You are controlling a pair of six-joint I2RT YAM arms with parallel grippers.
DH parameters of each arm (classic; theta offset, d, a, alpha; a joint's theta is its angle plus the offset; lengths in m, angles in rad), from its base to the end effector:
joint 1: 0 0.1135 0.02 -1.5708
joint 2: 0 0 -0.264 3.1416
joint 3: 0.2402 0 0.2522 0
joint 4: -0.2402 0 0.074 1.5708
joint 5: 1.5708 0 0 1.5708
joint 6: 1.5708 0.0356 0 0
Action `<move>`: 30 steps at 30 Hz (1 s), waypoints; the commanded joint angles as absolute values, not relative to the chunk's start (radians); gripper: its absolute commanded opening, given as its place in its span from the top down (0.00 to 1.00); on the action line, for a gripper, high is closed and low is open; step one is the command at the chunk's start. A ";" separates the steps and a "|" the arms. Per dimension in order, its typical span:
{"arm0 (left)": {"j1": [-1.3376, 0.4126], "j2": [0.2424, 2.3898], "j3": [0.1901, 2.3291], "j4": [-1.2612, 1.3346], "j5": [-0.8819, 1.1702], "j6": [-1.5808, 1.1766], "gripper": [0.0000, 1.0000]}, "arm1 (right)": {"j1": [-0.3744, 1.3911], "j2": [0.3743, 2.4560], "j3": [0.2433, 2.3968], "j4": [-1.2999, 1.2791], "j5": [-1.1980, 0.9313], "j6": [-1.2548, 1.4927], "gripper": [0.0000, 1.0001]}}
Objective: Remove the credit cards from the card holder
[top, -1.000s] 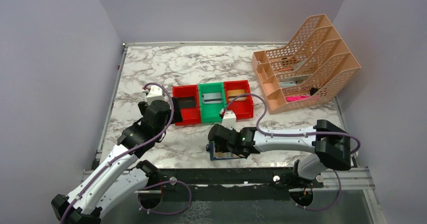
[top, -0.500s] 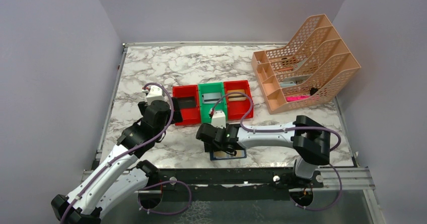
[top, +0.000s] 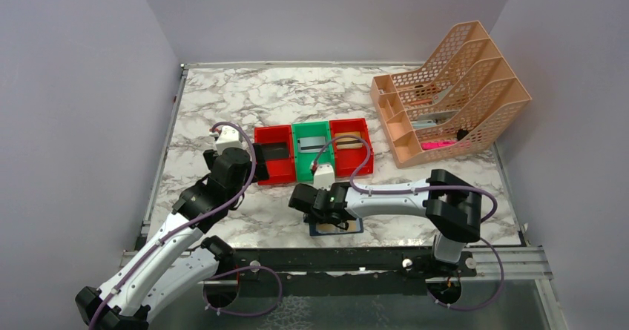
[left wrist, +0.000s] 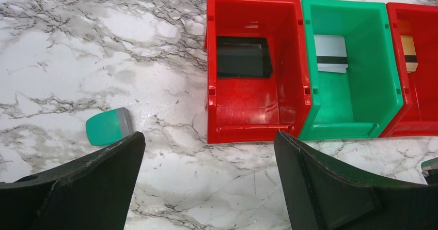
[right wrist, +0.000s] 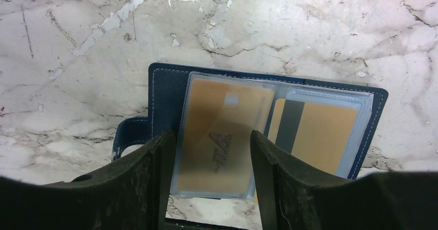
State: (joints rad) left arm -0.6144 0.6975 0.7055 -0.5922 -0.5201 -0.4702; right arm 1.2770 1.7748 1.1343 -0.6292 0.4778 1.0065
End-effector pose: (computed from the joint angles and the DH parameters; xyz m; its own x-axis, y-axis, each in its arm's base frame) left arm 0.1325 -0.0718 0.2872 -0.4749 -0.1461 -0.8678 -0.0602 0.9892 -0.1336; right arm 0.1133 0.3179 0.1729 -0.8327 -0.1613 -0.5297 -0.1998 0.9797 0.0157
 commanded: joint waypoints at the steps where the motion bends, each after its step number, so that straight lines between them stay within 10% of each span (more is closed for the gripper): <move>1: -0.609 0.686 0.703 -0.593 -0.506 -0.465 0.01 | 1.284 1.754 1.146 -0.665 0.543 1.043 0.42; 30: -0.609 0.703 0.703 -0.590 -0.503 -0.463 0.01 | 1.284 1.424 0.891 -0.669 0.624 1.145 0.49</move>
State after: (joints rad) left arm -0.6144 0.7036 0.7055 -0.5922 -0.5198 -0.4702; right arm 1.2770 1.4834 0.9337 -0.6395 0.5556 1.0935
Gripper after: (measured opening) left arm 0.987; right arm 0.511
